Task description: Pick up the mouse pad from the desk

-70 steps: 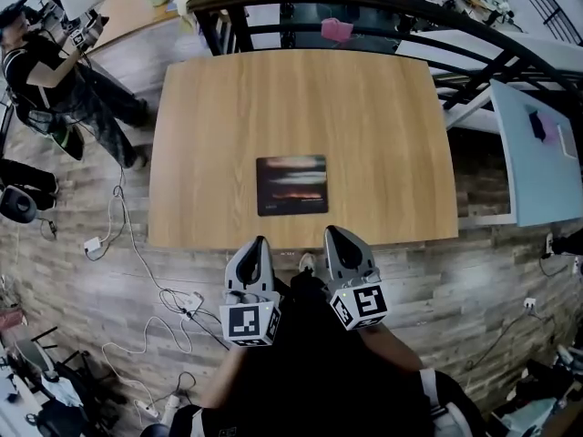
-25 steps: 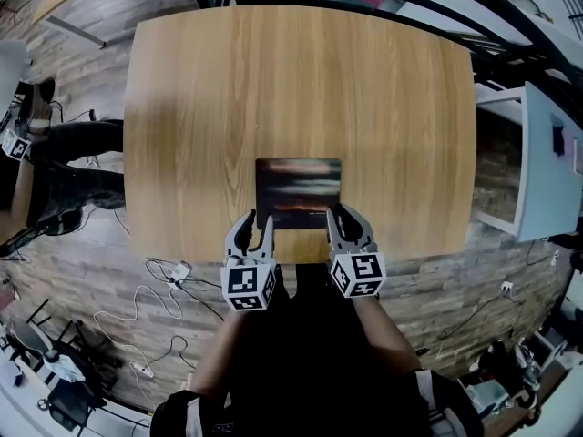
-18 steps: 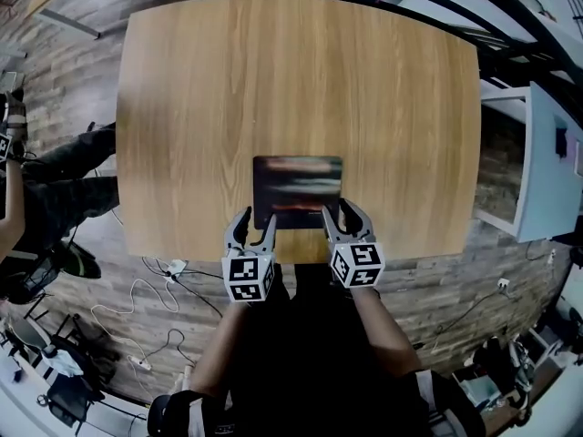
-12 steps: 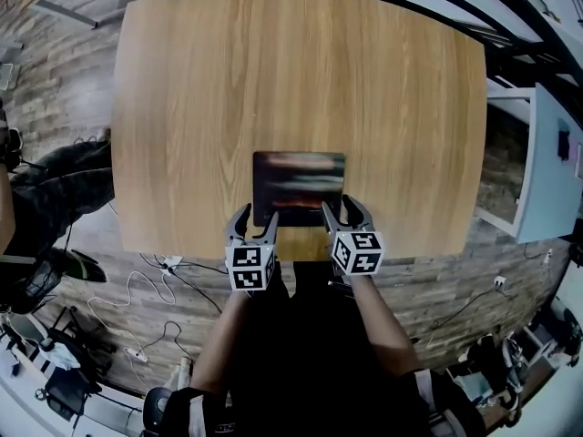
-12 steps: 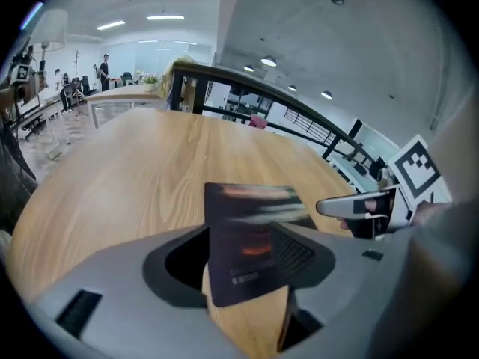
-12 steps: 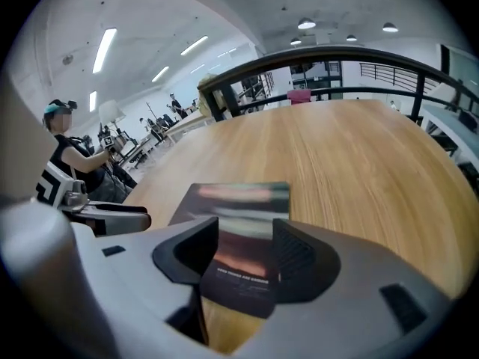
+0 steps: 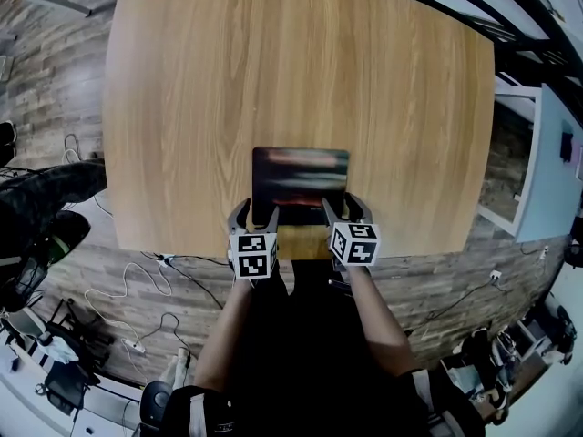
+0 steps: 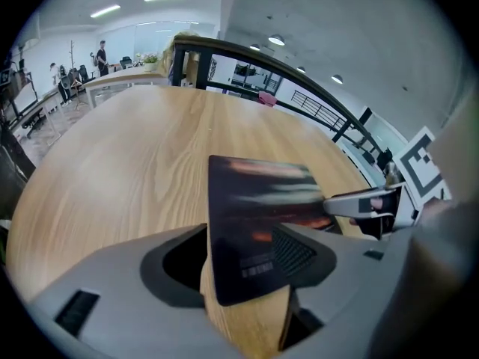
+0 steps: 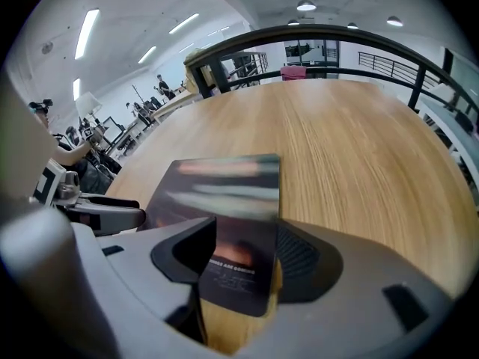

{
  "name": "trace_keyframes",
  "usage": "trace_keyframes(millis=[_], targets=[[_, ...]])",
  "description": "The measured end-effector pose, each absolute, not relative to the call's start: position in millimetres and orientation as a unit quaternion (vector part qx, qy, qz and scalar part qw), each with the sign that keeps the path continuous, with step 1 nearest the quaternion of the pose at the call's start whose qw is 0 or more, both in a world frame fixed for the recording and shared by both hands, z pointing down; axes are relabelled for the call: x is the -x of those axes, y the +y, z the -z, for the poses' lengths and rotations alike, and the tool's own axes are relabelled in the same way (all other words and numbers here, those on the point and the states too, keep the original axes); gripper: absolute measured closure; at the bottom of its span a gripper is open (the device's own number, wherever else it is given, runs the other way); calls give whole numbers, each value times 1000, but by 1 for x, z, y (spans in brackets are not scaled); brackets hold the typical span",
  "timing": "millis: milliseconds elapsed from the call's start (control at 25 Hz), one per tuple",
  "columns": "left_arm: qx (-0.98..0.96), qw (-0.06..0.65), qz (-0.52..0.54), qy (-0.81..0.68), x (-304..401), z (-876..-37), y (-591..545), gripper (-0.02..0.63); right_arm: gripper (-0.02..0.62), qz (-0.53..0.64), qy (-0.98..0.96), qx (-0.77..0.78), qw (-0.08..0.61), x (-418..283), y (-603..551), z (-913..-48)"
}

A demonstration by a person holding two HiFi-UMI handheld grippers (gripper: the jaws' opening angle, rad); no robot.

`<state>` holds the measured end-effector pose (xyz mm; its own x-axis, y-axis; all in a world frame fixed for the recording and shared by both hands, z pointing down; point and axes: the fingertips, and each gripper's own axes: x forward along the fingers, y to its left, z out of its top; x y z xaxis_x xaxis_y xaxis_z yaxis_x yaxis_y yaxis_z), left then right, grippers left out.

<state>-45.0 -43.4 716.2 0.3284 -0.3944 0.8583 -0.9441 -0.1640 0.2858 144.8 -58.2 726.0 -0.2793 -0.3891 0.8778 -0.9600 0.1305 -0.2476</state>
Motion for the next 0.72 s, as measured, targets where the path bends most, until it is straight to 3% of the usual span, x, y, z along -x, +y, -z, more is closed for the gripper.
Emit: trace_keyframes(millis=[720], targets=[[-676, 467, -331, -464, 37, -729, -34, 330, 357, -434, -660, -500, 355, -144, -55, -736]])
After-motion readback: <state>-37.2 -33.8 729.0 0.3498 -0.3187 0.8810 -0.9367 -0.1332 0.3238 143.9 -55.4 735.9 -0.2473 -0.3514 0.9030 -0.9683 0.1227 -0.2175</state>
